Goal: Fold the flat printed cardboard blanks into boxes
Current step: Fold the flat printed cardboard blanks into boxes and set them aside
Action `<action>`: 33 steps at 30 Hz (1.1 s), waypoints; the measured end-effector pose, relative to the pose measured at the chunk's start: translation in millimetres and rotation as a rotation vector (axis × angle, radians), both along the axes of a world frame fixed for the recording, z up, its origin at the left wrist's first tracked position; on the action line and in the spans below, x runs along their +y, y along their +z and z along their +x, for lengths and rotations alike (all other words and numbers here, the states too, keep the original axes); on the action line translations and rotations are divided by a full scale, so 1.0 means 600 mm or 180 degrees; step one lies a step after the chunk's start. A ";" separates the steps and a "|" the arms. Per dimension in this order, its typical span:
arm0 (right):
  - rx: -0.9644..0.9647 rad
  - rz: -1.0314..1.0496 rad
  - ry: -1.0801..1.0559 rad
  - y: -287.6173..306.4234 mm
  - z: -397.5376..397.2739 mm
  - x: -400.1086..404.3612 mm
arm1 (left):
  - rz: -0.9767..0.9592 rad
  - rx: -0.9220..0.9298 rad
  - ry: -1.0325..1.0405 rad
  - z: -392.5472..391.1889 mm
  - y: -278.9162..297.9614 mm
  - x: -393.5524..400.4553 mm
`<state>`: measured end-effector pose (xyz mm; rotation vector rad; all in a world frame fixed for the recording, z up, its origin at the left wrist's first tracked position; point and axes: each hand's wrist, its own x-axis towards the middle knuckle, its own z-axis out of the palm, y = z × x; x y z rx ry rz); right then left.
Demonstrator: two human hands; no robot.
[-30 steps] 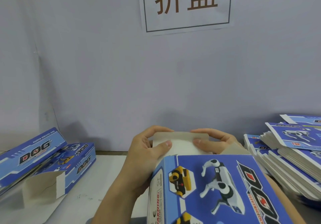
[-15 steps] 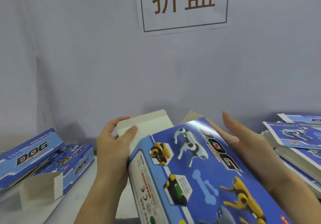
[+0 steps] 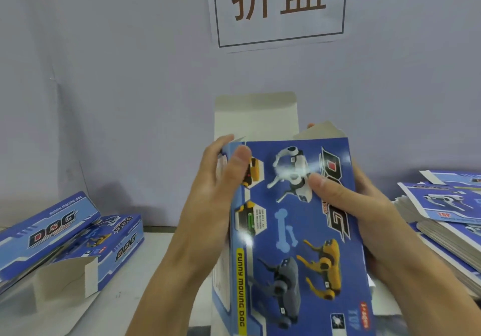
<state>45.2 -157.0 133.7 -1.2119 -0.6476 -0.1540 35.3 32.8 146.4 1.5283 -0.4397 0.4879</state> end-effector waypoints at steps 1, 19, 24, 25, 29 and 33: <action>-0.0112 -0.0048 -0.0056 0.002 -0.003 0.002 | 0.0071 -0.0043 0.0017 -0.001 0.002 -0.003; -0.0674 -0.0525 -0.1106 0.017 -0.011 0.021 | 0.0031 -0.1014 0.0050 -0.017 -0.004 -0.017; -0.0248 -0.0145 -0.1438 0.014 -0.001 0.039 | 0.0324 -0.0887 0.0037 -0.015 -0.012 -0.027; -0.0169 -0.0083 -0.1521 0.012 0.000 0.044 | 0.0264 -0.0742 -0.0043 -0.015 -0.014 -0.028; 0.0049 -0.0128 -0.1466 0.002 0.002 0.056 | -0.0250 -0.0316 0.0362 -0.004 -0.018 -0.028; -0.0014 -0.0310 -0.1279 -0.008 0.004 0.069 | -0.0619 -0.0144 0.0579 0.012 -0.023 -0.011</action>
